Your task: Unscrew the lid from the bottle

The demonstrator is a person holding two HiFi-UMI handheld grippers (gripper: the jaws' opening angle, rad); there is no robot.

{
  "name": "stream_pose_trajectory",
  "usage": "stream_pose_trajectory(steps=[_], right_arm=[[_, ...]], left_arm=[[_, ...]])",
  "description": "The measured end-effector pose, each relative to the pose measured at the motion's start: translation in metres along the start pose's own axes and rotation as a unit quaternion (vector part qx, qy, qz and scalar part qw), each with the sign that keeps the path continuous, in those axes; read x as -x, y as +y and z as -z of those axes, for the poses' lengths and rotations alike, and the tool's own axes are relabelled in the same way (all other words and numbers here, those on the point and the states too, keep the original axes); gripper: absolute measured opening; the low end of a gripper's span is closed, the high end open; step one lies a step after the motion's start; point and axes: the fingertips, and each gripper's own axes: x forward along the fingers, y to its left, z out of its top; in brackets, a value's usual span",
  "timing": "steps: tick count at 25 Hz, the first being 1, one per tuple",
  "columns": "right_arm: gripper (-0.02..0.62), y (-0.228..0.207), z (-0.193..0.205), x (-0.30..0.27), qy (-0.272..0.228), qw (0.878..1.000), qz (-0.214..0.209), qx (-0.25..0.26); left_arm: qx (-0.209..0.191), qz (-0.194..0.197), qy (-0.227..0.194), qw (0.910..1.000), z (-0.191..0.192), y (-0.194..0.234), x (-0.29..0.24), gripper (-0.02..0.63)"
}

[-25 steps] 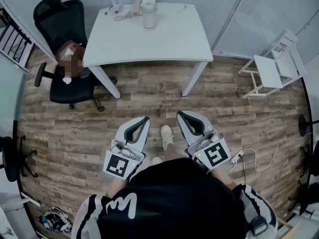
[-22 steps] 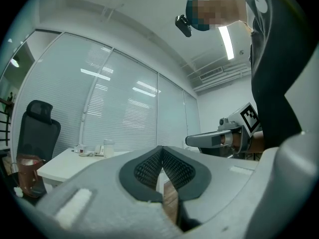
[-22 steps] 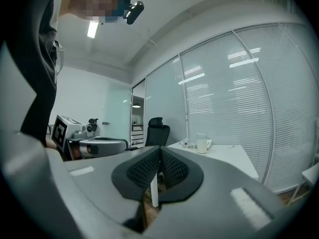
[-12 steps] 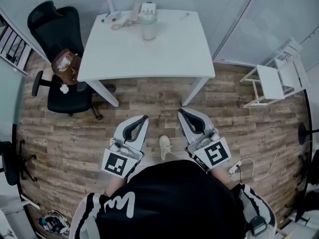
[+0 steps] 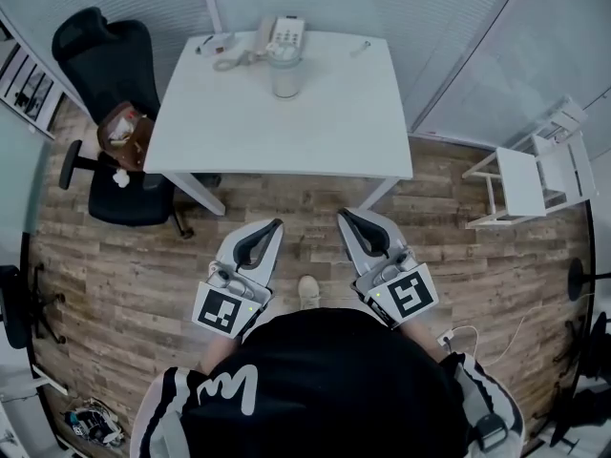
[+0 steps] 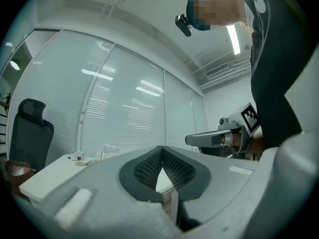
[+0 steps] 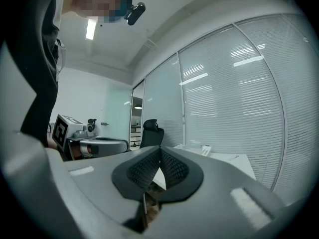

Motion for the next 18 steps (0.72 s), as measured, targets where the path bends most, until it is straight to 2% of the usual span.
stream_pose_trajectory(steps=[4,8,18], right_arm=[[0.002,-0.020,0.007,-0.005,0.005,1.000,-0.010,-0.002],[0.002,-0.036,0.016,-0.011,0.010,1.000,-0.016,-0.005],[0.002,-0.041,0.016,-0.024,0.004,1.000,-0.021,-0.007]], left_arm=[[-0.001,-0.001,-0.003,1.0000,0.003,0.001,-0.023,0.005],[-0.004,0.002,0.012,0.9999,0.013,-0.002,-0.037,0.005],[0.000,-0.005,0.018,0.9998,0.015,0.011,-0.044,0.005]])
